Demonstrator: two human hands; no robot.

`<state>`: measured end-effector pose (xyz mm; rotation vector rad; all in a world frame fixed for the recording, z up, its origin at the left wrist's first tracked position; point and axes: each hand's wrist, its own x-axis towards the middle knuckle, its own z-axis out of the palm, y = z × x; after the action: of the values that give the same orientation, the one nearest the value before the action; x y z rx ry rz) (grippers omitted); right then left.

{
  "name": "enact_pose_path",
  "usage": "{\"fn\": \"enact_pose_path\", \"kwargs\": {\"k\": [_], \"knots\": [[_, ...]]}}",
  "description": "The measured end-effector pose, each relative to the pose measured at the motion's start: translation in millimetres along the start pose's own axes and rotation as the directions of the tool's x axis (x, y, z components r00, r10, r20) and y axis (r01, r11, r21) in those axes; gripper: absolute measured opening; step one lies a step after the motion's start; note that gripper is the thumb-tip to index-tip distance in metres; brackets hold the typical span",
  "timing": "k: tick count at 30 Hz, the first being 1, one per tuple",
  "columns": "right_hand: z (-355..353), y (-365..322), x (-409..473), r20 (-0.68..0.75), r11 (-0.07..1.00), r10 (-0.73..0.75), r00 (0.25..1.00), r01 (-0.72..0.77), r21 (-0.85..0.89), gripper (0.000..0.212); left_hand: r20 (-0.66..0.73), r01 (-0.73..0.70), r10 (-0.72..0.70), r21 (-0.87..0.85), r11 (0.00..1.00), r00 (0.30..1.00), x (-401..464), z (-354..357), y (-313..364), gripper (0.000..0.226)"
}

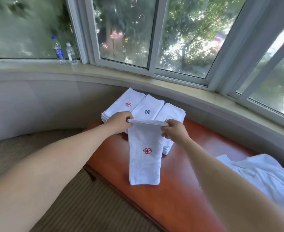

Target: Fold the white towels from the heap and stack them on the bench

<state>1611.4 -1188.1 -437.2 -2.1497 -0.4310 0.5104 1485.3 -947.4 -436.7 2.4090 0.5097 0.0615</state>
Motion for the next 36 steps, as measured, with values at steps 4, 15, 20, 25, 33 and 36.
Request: {"fn": "enact_pose_path", "kwargs": {"k": [4, 15, 20, 25, 33, 36], "knots": [[34, -39, 21, -0.001, 0.999, -0.031, 1.000, 0.031, 0.043, 0.013, -0.049, -0.002, 0.004, 0.024, 1.000, 0.999, 10, -49, -28, 0.008], [78, -135, 108, -0.050, 0.980, -0.164, 0.985, 0.169, 0.109, 0.016, -0.216, -0.086, 0.077, -0.033, 0.996, 0.973, 92, -156, -68, 0.006], [88, -168, 160, -0.042, 0.978, -0.179, 0.983, 0.182, 0.099, 0.013, -0.308, -0.060, 0.069, 0.038, 0.997, 0.949, 141, -188, -80, 0.006], [92, -188, 209, -0.037, 0.971, -0.174, 0.984, 0.178, 0.162, 0.011, -0.359, -0.048, 0.068, 0.063, 0.997, 0.931, 194, -203, -87, 0.011], [106, -185, 274, -0.110, 0.983, -0.092, 0.990, 0.108, 0.150, 0.023, -0.340, -0.033, 0.034, 0.009, 0.999, 0.940, 280, -192, -106, 0.011], [109, -185, 299, -0.171, 0.989, -0.069, 0.983, 0.090, 0.114, 0.017, -0.312, -0.057, 0.049, -0.014, 0.998, 0.949, 321, -187, -113, 0.009]]}}
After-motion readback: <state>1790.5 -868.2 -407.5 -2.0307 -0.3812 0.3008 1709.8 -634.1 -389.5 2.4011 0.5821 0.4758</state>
